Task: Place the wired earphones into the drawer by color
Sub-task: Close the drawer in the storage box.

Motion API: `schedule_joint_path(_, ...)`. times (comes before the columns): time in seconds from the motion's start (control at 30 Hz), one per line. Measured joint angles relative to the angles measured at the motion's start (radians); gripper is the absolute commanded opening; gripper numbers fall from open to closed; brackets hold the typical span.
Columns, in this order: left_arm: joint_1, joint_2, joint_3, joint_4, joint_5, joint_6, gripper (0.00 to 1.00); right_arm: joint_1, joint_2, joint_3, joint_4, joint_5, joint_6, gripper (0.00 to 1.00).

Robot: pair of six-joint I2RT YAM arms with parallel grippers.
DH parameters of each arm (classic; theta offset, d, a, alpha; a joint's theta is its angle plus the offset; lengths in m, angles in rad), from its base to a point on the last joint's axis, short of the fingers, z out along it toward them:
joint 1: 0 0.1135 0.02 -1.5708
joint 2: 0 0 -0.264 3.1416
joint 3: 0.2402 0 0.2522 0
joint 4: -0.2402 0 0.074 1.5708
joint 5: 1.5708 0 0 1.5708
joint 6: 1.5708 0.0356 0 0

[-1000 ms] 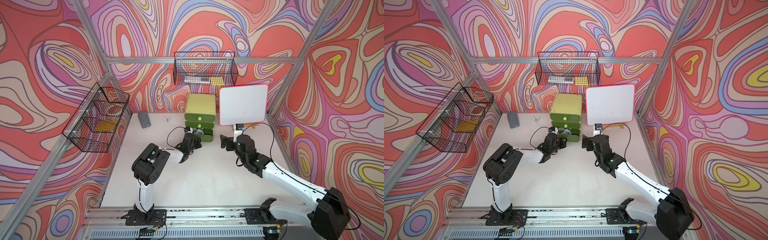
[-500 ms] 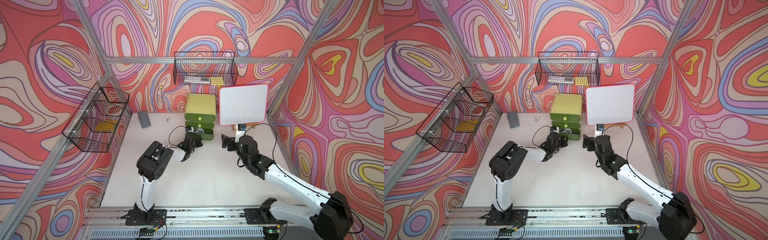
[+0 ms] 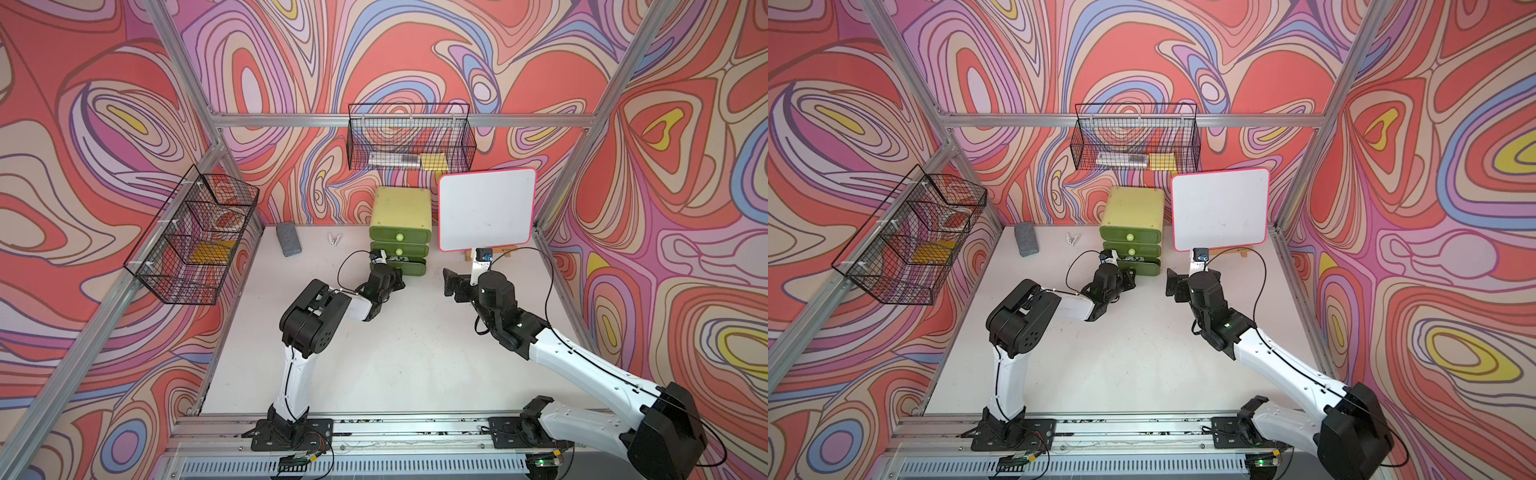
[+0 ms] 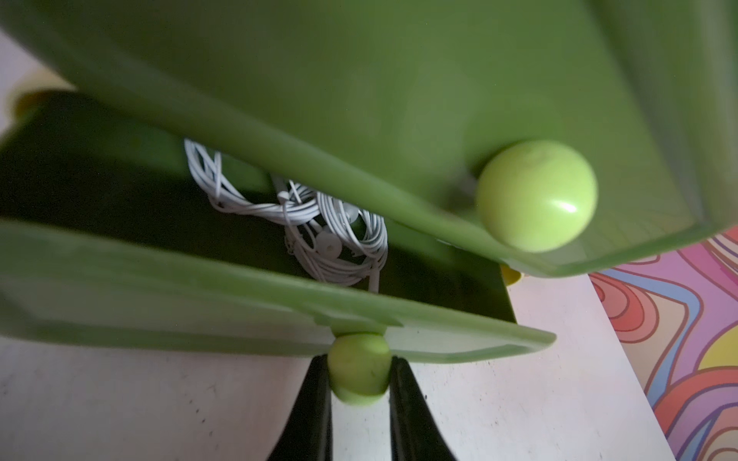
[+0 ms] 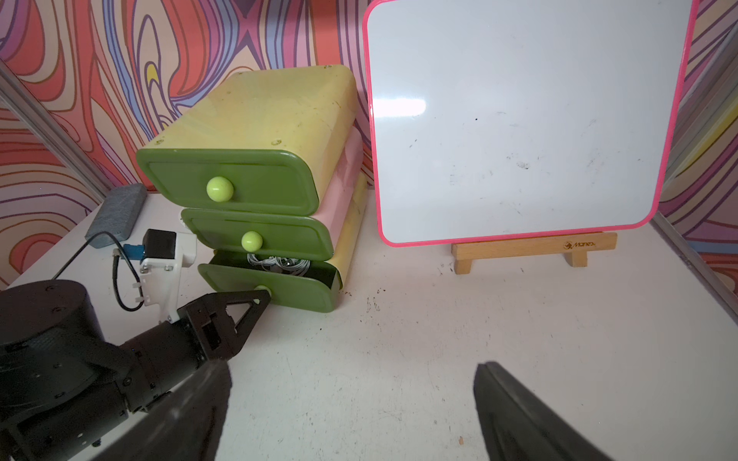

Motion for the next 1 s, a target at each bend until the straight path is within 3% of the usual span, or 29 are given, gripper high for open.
schedule_joint_path(0.43,0.007,0.053,0.047,0.048,-0.005,-0.002,0.34,0.0,0.0,-0.006,0.0,0.001,0.0,0.97)
schedule_joint_path(1.0,0.007,0.136,0.092,0.112,-0.03,-0.043,0.35,0.0,0.0,-0.006,0.0,0.001,0.0,0.97)
